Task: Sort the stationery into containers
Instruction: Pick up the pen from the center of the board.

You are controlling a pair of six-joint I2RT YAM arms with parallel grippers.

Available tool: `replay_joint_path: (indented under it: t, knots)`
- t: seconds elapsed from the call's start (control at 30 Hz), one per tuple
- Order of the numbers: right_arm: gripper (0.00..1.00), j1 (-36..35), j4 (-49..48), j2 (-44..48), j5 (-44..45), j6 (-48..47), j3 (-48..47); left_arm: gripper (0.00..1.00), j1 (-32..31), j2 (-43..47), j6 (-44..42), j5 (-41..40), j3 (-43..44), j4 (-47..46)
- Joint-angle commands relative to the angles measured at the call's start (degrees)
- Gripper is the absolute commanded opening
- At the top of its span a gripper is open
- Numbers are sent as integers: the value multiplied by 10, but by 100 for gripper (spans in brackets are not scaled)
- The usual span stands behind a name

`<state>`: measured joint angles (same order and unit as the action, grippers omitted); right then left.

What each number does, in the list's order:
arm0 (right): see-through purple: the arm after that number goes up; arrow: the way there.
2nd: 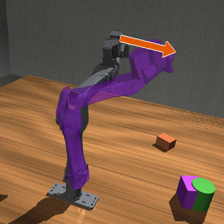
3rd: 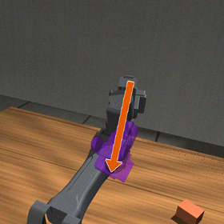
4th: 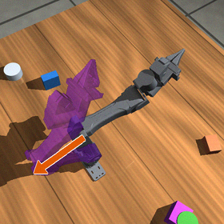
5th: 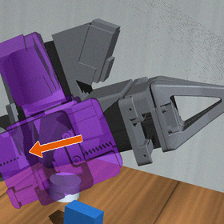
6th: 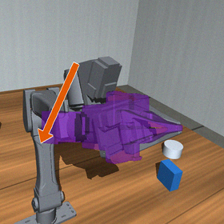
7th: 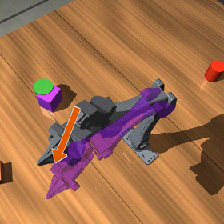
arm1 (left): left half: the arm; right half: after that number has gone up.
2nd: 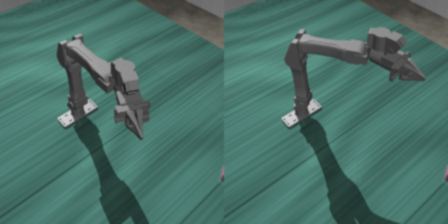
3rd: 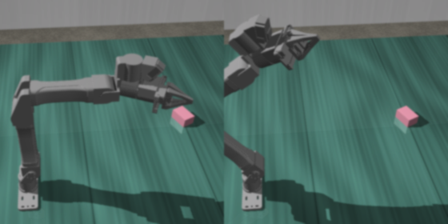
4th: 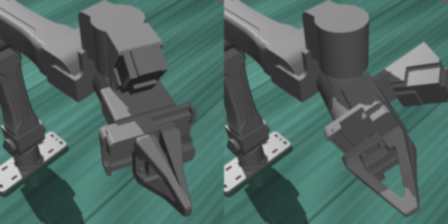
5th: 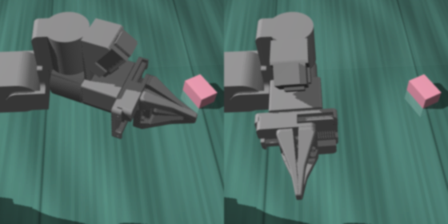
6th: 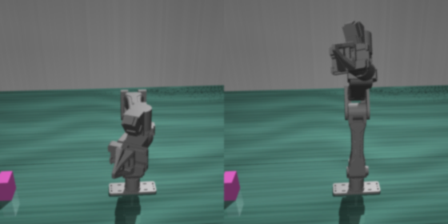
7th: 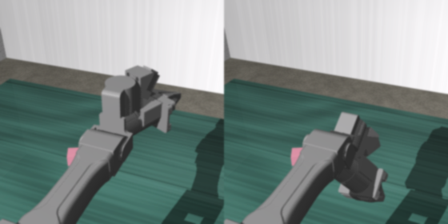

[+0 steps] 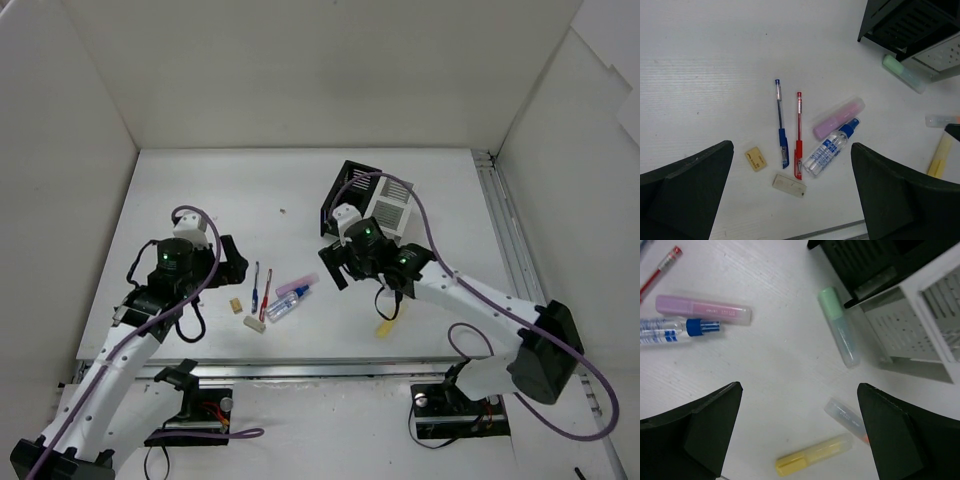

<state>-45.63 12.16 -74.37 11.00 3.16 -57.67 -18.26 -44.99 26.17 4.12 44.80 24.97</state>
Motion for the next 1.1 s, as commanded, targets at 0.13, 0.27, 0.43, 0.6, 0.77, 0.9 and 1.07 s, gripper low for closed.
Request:
replay_joint_path:
  t: [0.13,0.27,0.43,0.6,0.77,0.9,1.07]
  knots:
    - [98,19,-21,-148,-41,-60,-86,100,4,-22,-16,22,-2,-41]
    - [98,27,-22,-220,3,-77,-122,100,4,-34,-16,15,-5,-41]
    - [98,62,-23,-302,11,-97,-158,100,-1,-36,-22,19,-13,-50]
    - [98,80,-24,-343,-35,-134,-180,100,-1,-24,-29,12,-16,-49]
    - [98,84,-23,-354,-55,-127,-191,100,-1,-17,-28,-2,-20,-46]
    - [98,94,-17,-362,-92,-110,-189,100,-1,-12,-28,-8,-21,-43]
    - [97,105,-18,-388,-106,-86,-192,100,-1,-5,-29,-16,-22,-42]
